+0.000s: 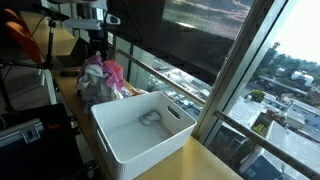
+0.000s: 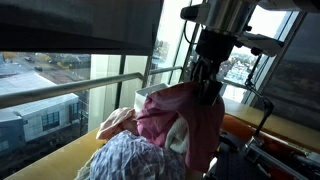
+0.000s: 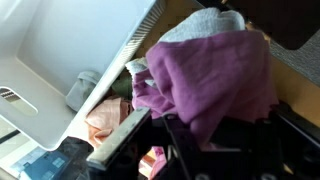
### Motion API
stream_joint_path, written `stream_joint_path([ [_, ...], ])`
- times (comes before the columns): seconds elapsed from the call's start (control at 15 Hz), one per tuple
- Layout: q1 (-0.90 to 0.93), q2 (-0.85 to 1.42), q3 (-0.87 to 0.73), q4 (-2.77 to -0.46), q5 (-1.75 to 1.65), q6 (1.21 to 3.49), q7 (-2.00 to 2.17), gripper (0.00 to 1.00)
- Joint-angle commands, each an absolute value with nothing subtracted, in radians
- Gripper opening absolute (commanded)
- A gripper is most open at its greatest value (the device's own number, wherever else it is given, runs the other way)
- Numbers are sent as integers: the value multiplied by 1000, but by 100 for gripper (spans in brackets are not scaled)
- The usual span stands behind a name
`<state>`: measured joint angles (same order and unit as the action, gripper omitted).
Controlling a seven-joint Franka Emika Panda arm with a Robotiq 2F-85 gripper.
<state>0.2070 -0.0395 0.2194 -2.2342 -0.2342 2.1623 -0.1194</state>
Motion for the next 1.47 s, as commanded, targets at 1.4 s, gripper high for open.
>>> stream_joint_path([
  [1.4, 208, 352, 192, -2020, -241, 2349, -146, 26],
])
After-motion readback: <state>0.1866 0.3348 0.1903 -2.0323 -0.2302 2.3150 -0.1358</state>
